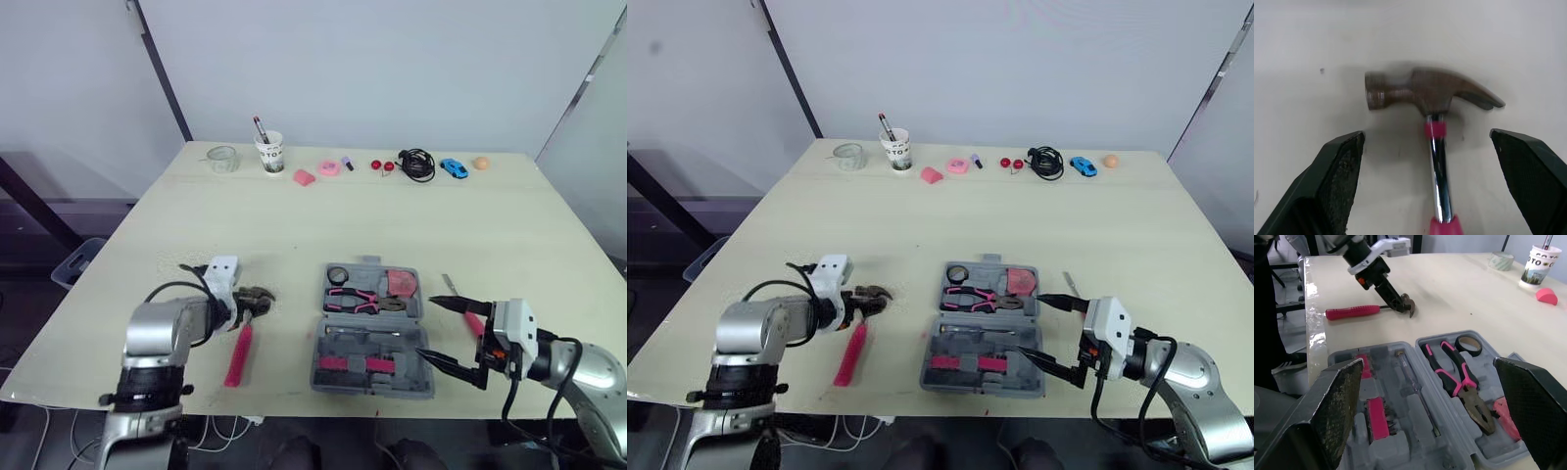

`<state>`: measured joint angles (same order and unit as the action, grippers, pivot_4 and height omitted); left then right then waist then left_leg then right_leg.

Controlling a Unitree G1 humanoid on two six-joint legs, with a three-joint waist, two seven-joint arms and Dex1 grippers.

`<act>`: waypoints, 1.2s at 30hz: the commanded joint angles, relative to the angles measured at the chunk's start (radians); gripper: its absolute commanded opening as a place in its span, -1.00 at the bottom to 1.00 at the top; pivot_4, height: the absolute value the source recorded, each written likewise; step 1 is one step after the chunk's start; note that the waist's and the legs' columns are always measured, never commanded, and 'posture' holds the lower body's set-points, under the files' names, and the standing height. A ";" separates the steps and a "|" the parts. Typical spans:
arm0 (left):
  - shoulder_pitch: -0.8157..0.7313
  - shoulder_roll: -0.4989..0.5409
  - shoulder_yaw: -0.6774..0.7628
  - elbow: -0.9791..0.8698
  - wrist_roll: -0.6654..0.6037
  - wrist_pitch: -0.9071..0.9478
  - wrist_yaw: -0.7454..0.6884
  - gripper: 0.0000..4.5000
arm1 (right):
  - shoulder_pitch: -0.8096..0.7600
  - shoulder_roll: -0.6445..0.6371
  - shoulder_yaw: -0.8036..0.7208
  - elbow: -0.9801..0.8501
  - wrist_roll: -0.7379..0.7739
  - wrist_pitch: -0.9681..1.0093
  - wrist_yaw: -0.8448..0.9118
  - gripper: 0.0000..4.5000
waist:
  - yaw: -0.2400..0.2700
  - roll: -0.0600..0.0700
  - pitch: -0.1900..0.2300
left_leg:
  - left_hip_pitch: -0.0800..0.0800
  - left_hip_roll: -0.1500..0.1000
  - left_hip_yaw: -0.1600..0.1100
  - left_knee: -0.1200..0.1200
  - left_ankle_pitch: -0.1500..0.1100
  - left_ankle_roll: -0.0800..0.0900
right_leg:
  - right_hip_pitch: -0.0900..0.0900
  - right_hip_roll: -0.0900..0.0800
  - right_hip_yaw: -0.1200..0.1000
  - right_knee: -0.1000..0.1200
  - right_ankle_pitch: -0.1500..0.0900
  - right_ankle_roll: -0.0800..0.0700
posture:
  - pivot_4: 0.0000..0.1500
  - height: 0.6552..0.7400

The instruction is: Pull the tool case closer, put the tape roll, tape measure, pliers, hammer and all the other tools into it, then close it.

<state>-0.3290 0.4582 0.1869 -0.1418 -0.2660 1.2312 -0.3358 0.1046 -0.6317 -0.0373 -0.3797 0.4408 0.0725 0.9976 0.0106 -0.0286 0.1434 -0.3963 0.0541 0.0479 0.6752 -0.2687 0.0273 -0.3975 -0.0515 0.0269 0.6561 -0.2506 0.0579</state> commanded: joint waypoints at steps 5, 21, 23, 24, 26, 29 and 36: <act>0.128 -0.048 -0.036 -0.078 0.023 -0.276 0.007 0.99 | -0.004 -0.015 -0.025 -0.037 0.016 -0.001 -0.005 1.00 | 0.003 0.000 0.000 | 0.000 0.000 0.000 0.000 0.000 0.000 | 0.000 0.000 0.000 0.000 0.000 0.000 | 1.00 1.00; 0.219 -0.165 -0.062 -0.015 0.104 -0.490 0.128 0.28 | -0.023 -0.032 -0.032 -0.027 0.020 0.011 0.003 1.00 | 0.002 0.001 -0.001 | 0.000 -0.001 0.000 0.000 0.000 0.000 | 0.000 -0.001 0.000 0.000 0.000 0.000 | 1.00 1.00; 0.211 -0.163 -0.054 0.011 0.112 -0.516 0.136 0.28 | -0.021 -0.035 -0.034 -0.027 0.021 0.011 0.004 1.00 | 0.002 0.001 -0.001 | 0.000 -0.001 0.001 0.000 0.000 0.000 | 0.000 0.000 0.000 0.000 0.000 0.000 | 1.00 1.00; 0.208 -0.161 -0.054 0.019 0.115 -0.525 0.136 0.28 | -0.019 -0.037 -0.034 -0.028 0.020 0.010 0.004 1.00 | 0.002 0.001 -0.001 | 0.000 -0.001 0.000 0.000 0.000 0.000 | 0.000 0.000 0.000 0.000 0.000 0.000 | 1.00 1.00; 0.202 -0.155 -0.060 0.034 0.122 -0.539 0.131 0.28 | -0.021 -0.040 -0.034 -0.028 0.021 0.012 0.004 1.00 | 0.002 0.001 -0.001 | 0.000 -0.001 0.001 0.000 0.000 0.000 | 0.000 0.000 -0.001 0.000 0.000 0.000 | 1.00 1.00; 0.202 -0.159 -0.062 0.042 0.125 -0.545 0.133 0.28 | -0.018 -0.042 -0.037 -0.031 0.023 0.012 0.002 1.00 | 0.002 0.002 -0.001 | 0.000 -0.001 0.001 0.000 0.000 0.000 | 0.000 0.000 -0.001 0.000 0.000 0.000 | 1.00 1.00; 0.191 -0.168 -0.060 0.071 0.132 -0.569 0.149 0.28 | -0.005 -0.041 -0.038 -0.039 0.022 0.010 -0.003 1.00 | 0.002 0.002 -0.001 | 0.000 -0.001 0.001 0.000 0.000 0.000 | 0.000 0.000 -0.001 0.000 0.000 0.000 | 1.00 1.00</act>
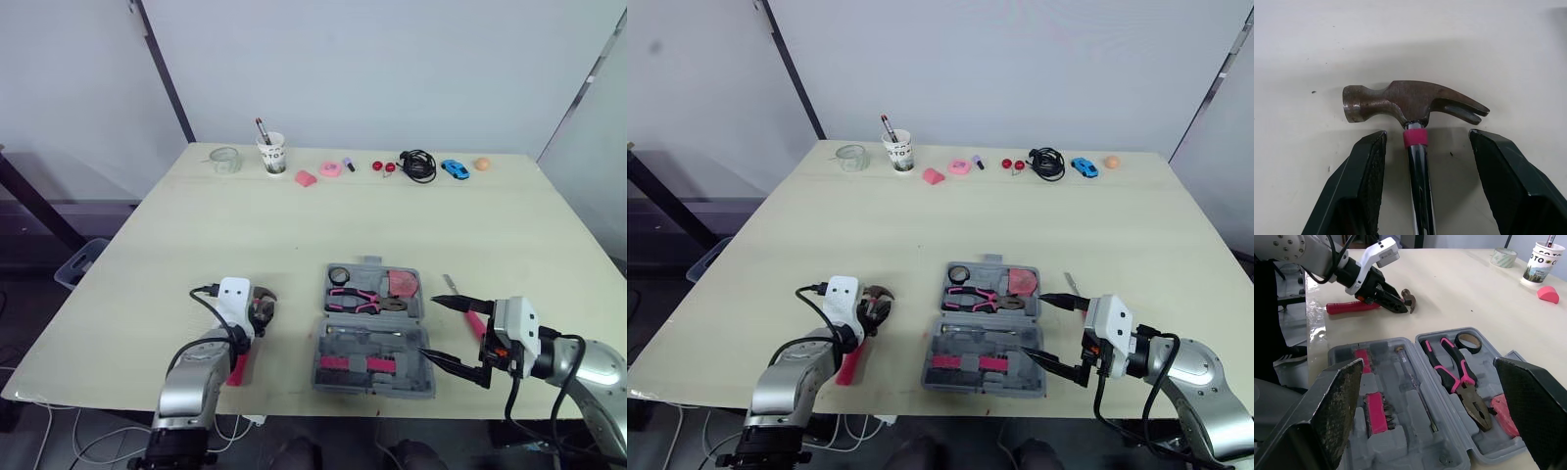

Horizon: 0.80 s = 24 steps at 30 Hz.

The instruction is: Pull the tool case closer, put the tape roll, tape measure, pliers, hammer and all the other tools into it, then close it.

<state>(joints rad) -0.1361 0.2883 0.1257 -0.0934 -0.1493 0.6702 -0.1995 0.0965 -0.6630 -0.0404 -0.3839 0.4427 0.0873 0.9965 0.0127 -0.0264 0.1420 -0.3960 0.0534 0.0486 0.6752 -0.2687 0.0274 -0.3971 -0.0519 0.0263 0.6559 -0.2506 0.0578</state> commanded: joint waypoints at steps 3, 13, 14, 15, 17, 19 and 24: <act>-0.001 0.000 0.004 0.027 0.015 -0.011 0.020 0.28 | 0.006 -0.010 -0.035 -0.036 0.020 -0.006 -0.003 1.00 | -0.001 0.000 0.000 | 0.000 0.000 0.000 0.000 0.000 0.000 | 0.000 0.000 0.000 0.000 0.000 0.000 | 1.00 1.00; 0.002 -0.004 0.008 0.042 0.016 -0.016 0.028 -0.75 | 0.011 -0.008 -0.033 -0.033 0.015 -0.012 -0.002 1.00 | 0.000 0.000 0.000 | 0.000 0.000 0.000 0.000 0.000 0.000 | 0.000 0.000 0.000 0.000 0.000 0.000 | 1.00 1.00; -0.002 -0.004 0.013 0.046 0.015 -0.018 0.031 -0.94 | 0.011 -0.007 -0.032 -0.032 0.014 -0.013 -0.002 1.00 | 0.000 0.001 0.000 | 0.000 0.000 0.000 0.000 0.000 0.000 | 0.000 0.000 0.000 0.000 0.000 0.000 | 1.00 1.00; -0.004 -0.005 0.015 0.049 0.015 -0.018 0.032 -1.00 | 0.011 -0.006 -0.032 -0.031 0.013 -0.014 -0.002 1.00 | 0.000 0.001 0.000 | 0.000 0.000 0.000 0.000 0.000 0.000 | 0.001 0.000 0.000 -0.001 0.000 0.000 | 1.00 1.00; -0.004 -0.002 0.011 0.053 0.018 -0.023 0.030 -1.00 | 0.010 -0.004 -0.030 -0.031 0.012 -0.015 -0.004 1.00 | 0.000 0.001 -0.001 | 0.000 0.000 0.000 0.000 0.000 0.000 | 0.001 0.000 0.000 -0.001 0.000 0.000 | 1.00 1.00; -0.002 0.002 0.005 0.054 0.020 -0.027 0.022 -1.00 | 0.009 -0.002 -0.027 -0.032 0.013 -0.015 -0.005 1.00 | 0.000 0.001 -0.001 | 0.000 0.000 0.000 0.000 0.000 0.000 | 0.001 0.000 0.000 -0.001 0.000 0.000 | 1.00 1.00; 0.005 0.012 0.003 0.045 0.013 -0.042 -0.003 -1.00 | 0.010 -0.002 -0.025 -0.031 0.018 -0.017 0.003 1.00 | 0.000 0.001 -0.001 | 0.000 0.000 0.000 0.000 0.000 0.000 | 0.001 0.000 0.000 -0.001 0.000 0.000 | 1.00 1.00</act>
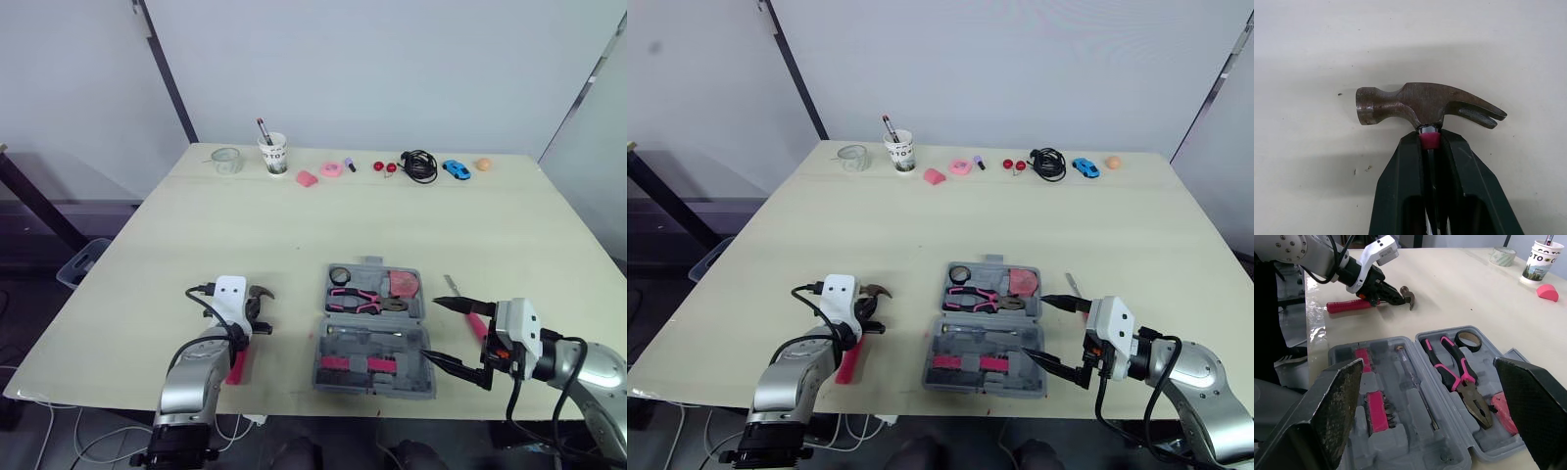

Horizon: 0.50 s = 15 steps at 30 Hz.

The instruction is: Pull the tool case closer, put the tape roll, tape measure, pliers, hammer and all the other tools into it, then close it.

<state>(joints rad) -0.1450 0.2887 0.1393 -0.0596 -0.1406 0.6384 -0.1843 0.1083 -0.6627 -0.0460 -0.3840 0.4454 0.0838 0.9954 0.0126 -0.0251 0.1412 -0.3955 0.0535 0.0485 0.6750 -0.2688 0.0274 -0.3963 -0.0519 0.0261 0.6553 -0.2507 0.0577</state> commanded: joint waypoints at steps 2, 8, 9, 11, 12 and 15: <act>0.021 0.031 -0.007 -0.005 0.000 -0.027 -0.046 -1.00 | -0.003 -0.004 -0.019 -0.033 0.026 -0.010 0.012 1.00 | 0.000 0.000 0.000 | 0.000 0.000 0.000 0.000 0.000 0.000 | 0.000 0.000 0.000 0.000 0.000 0.000 | 1.00 1.00; 0.043 0.169 -0.018 -0.051 -0.003 -0.098 -0.201 -1.00 | 0.001 -0.010 -0.020 -0.041 0.068 0.011 0.041 1.00 | -0.005 -0.001 0.001 | 0.000 0.001 0.000 -0.002 0.000 0.000 | 0.000 0.000 0.000 -0.001 -0.002 -0.004 | 1.00 1.00; 0.041 0.210 -0.025 -0.054 -0.006 -0.121 -0.251 -1.00 | 0.001 -0.011 -0.021 -0.039 0.069 0.011 0.043 1.00 | -0.005 -0.001 0.001 | 0.000 0.001 0.000 -0.002 0.000 0.000 | 0.000 0.000 0.000 -0.001 -0.002 -0.004 | 1.00 1.00; 0.031 0.275 -0.030 -0.051 -0.022 -0.159 -0.337 -1.00 | 0.000 -0.011 -0.022 -0.032 0.066 0.009 0.047 1.00 | -0.002 -0.002 0.001 | 0.000 0.001 0.000 -0.002 0.000 0.000 | -0.001 0.000 -0.001 -0.001 -0.002 -0.004 | 1.00 1.00; 0.024 0.301 -0.030 -0.049 -0.031 -0.172 -0.374 -1.00 | -0.002 -0.011 -0.023 -0.028 0.065 0.009 0.049 1.00 | -0.001 -0.002 0.001 | -0.001 0.001 0.000 -0.002 0.000 0.000 | -0.001 0.000 -0.001 -0.002 -0.002 -0.004 | 1.00 1.00; -0.016 0.419 -0.075 -0.063 -0.064 -0.200 -0.573 -1.00 | -0.009 -0.013 -0.028 -0.015 0.064 0.007 0.055 1.00 | 0.003 -0.001 0.002 | -0.001 0.001 0.000 -0.002 0.000 0.000 | -0.001 -0.001 -0.001 -0.003 -0.002 -0.004 | 1.00 1.00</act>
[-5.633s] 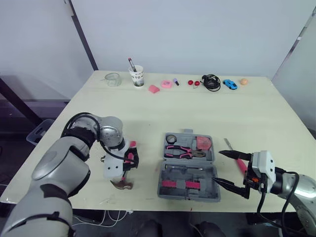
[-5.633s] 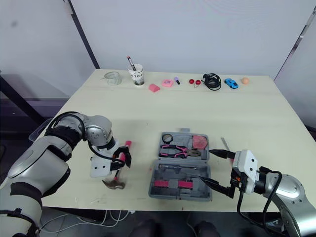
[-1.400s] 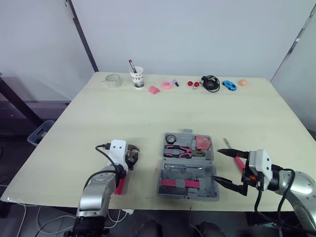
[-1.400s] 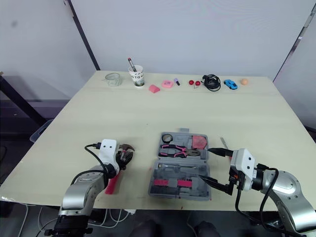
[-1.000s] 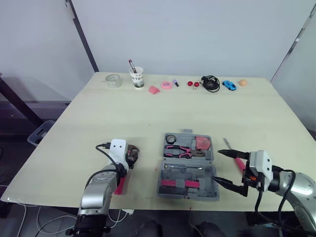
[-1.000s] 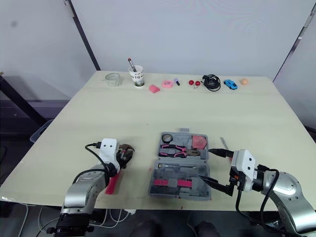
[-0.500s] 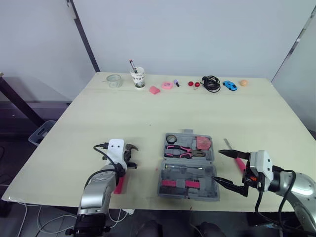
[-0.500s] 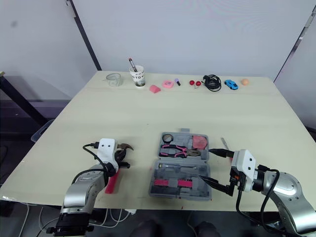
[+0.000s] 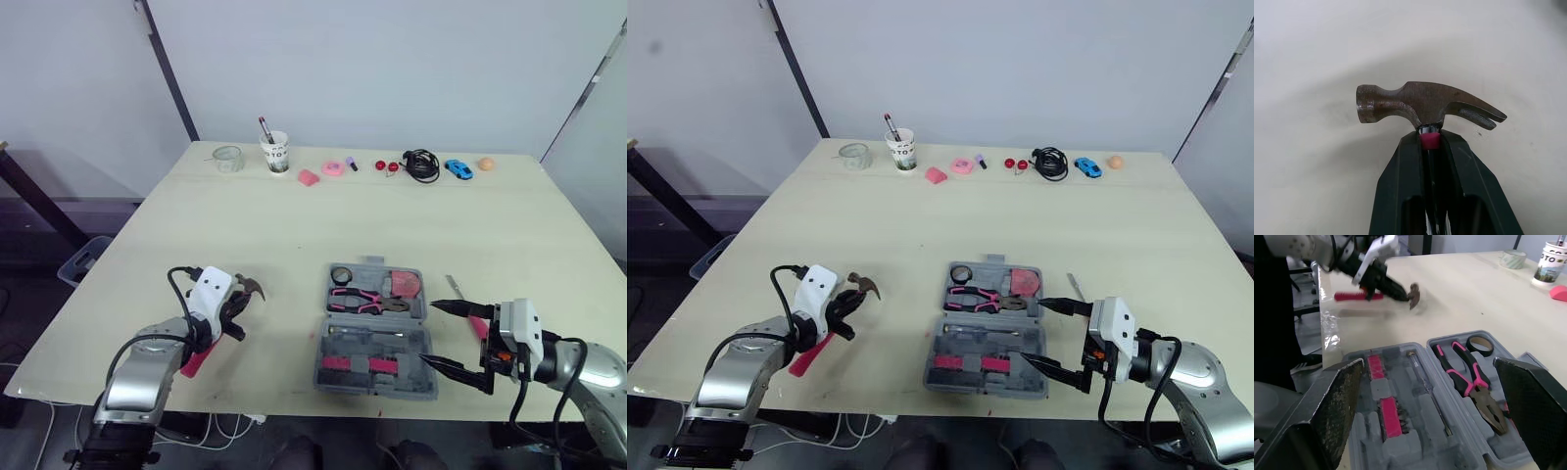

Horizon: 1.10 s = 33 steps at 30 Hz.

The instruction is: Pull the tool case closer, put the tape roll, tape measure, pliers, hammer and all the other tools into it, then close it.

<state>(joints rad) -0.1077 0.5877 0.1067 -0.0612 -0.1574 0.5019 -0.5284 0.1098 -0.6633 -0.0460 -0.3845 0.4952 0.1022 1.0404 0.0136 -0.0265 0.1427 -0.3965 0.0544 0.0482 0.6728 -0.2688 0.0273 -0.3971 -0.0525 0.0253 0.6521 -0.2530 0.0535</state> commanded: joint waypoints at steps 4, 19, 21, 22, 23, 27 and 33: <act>-0.116 0.188 -0.104 -0.053 -0.059 -0.106 -0.385 -1.00 | -0.008 -0.017 -0.039 -0.010 0.016 -0.012 0.012 1.00 | 0.001 0.000 0.002 | -0.002 0.000 0.001 -0.001 0.000 0.000 | 0.001 -0.001 -0.001 -0.006 0.000 0.000 | 1.00 1.00; -0.509 0.094 -0.487 -0.063 0.011 0.003 -0.668 -1.00 | 0.104 -0.026 -0.111 -0.081 0.011 -0.012 -0.040 1.00 | 0.000 0.000 0.003 | -0.003 -0.001 0.001 -0.001 0.000 0.000 | 0.001 0.003 0.001 -0.007 0.002 0.005 | 1.00 1.00; -0.536 0.068 -0.535 -0.066 0.032 0.012 -0.678 -1.00 | 0.116 -0.025 -0.122 -0.089 0.011 -0.011 -0.048 1.00 | 0.000 0.000 0.003 | -0.003 -0.001 0.001 -0.001 0.000 0.000 | 0.001 0.003 0.001 -0.006 0.002 0.005 | 1.00 1.00; -0.549 0.055 -0.561 -0.066 0.044 0.029 -0.679 -1.00 | 0.124 -0.025 -0.129 -0.094 0.013 -0.012 -0.050 1.00 | -0.002 0.000 0.003 | -0.003 -0.001 0.001 -0.001 0.000 0.000 | 0.001 0.004 0.002 -0.007 0.002 0.005 | 1.00 1.00; -0.559 0.043 -0.582 -0.065 0.056 0.037 -0.680 -1.00 | 0.130 -0.026 -0.135 -0.098 0.015 -0.011 -0.052 1.00 | -0.001 0.000 0.003 | -0.003 -0.001 0.001 -0.001 0.000 0.000 | 0.001 0.004 0.003 -0.006 0.002 0.005 | 1.00 1.00; -0.608 -0.012 -0.669 -0.059 0.116 0.086 -0.664 -1.00 | 0.168 -0.029 -0.161 -0.107 0.024 -0.013 -0.047 1.00 | 0.001 0.001 0.003 | -0.003 -0.001 0.000 -0.001 0.000 0.000 | 0.001 0.005 0.003 -0.006 0.002 0.005 | 1.00 1.00; -0.692 -0.168 -0.780 -0.007 0.166 0.173 -0.641 -1.00 | 0.195 -0.032 -0.189 -0.101 0.022 -0.019 -0.041 1.00 | 0.004 0.001 0.003 | -0.004 -0.002 0.000 0.000 0.000 0.000 | 0.001 0.005 0.006 -0.007 0.002 0.005 | 1.00 1.00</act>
<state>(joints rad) -0.7764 0.4427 -0.6512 -0.0596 0.0008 0.6563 -1.1765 0.3032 -0.6857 -0.2071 -0.4586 0.5059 0.1017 0.9983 0.0175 -0.0259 0.1456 -0.4008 0.0513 0.0480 0.6729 -0.2686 0.0277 -0.3957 -0.0474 0.0319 0.6448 -0.2511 0.0590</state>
